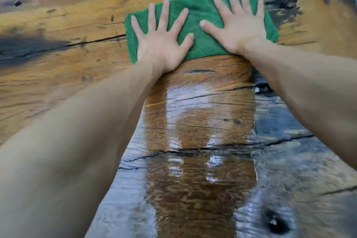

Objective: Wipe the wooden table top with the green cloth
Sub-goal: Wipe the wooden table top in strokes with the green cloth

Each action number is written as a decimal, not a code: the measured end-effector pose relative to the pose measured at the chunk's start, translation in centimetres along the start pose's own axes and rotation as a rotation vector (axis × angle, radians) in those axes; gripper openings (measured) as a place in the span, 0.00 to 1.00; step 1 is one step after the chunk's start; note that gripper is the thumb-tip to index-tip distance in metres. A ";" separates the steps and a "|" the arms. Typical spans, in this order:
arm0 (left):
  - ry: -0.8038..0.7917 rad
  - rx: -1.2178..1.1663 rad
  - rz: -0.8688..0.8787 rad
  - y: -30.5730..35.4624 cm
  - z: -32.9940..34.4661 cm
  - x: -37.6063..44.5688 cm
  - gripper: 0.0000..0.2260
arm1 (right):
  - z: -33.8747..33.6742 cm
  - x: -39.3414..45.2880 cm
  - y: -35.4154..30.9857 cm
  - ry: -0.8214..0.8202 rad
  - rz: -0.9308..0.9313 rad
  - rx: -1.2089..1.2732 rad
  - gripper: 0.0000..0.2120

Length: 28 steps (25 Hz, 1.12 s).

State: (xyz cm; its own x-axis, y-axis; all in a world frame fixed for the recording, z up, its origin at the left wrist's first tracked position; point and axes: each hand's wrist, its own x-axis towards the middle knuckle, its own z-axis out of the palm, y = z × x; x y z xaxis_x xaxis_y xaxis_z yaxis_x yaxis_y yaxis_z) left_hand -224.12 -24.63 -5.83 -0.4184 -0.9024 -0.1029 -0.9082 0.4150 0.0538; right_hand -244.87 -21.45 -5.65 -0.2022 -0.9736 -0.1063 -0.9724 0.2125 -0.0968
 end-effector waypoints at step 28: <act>-0.176 -0.043 0.084 11.5 4.6 -46.5 0.31 | 4.4 -48.0 1.4 -0.175 0.034 -0.018 0.42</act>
State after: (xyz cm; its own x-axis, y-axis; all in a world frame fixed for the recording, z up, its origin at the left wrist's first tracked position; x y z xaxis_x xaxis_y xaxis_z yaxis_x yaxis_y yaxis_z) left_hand -215.09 22.63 -5.00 -0.4911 -0.8289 -0.2679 -0.8704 0.4795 0.1120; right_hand -235.99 25.89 -5.06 -0.2134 -0.9359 -0.2804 -0.9675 0.2423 -0.0724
